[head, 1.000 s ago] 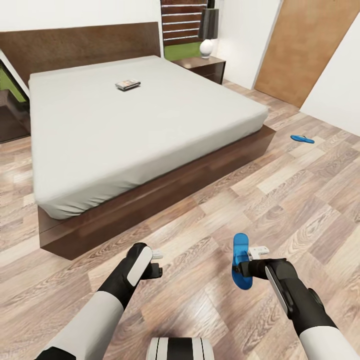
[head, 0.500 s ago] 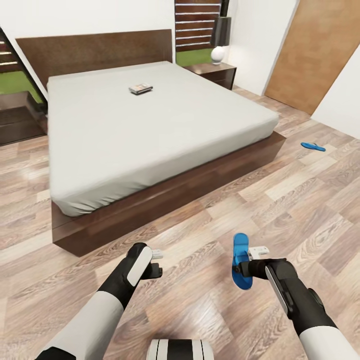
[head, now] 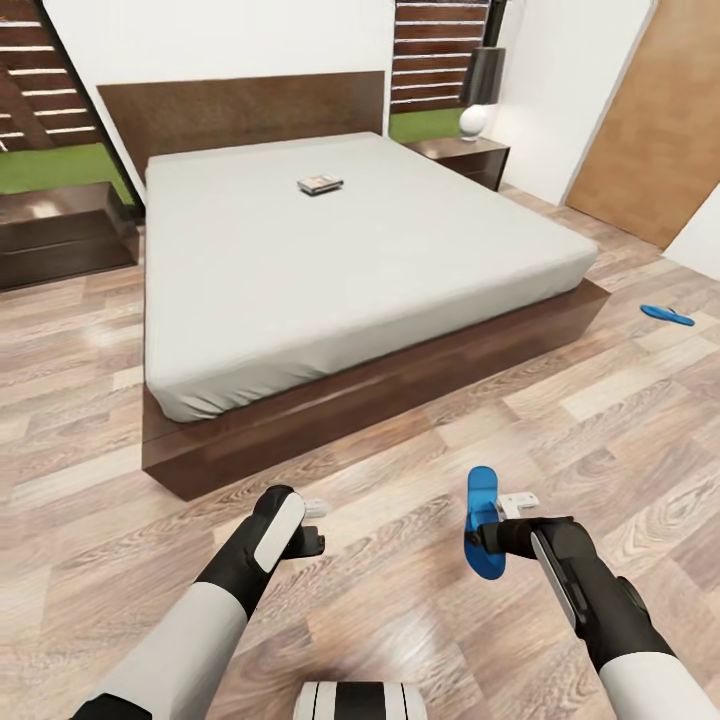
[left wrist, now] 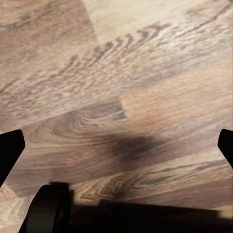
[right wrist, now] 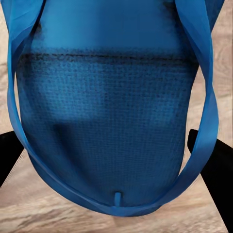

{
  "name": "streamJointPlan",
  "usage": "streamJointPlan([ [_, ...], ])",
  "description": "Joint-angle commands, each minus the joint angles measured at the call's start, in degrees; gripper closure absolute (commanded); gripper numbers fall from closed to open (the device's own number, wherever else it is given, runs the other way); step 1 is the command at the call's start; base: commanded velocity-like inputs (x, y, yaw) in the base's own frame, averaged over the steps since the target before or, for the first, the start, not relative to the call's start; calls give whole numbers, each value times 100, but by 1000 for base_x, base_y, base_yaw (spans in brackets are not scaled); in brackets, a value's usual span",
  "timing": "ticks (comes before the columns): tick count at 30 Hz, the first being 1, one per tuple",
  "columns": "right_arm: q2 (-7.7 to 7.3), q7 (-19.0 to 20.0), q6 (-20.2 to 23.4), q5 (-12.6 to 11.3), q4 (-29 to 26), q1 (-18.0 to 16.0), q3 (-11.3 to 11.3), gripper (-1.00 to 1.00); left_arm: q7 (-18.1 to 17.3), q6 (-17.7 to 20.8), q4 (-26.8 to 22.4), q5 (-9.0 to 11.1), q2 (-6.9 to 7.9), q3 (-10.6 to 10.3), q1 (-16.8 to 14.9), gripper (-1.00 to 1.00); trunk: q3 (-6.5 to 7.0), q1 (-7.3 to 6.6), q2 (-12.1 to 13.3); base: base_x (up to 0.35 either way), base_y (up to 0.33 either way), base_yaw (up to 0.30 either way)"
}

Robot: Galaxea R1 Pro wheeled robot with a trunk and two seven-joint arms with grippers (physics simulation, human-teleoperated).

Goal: In the bedroom, move the book from the bed onto either nightstand, and place the two sandals side by side next to the bed.

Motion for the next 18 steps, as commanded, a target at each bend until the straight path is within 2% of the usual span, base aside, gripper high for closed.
streamJointPlan([
  [1, -3, 40, 21, 47, -8, -1, 1, 100, 58, 9, -3, 55, 0, -10, -3, -100, 3, -1, -2, 0, 0, 191],
  [8, -5, 40, 21, 36, -8, -1, 1, 100, 58, 9, -3, 54, 0, -10, -3, -100, 59, -1, -2, 0, 0, 127],
  [18, -14, 61, 13, -2, -8, -1, 1, 100, 58, 9, -3, 55, 0, -10, -3, -100, 148, -1, -2, 0, 0, -37],
])
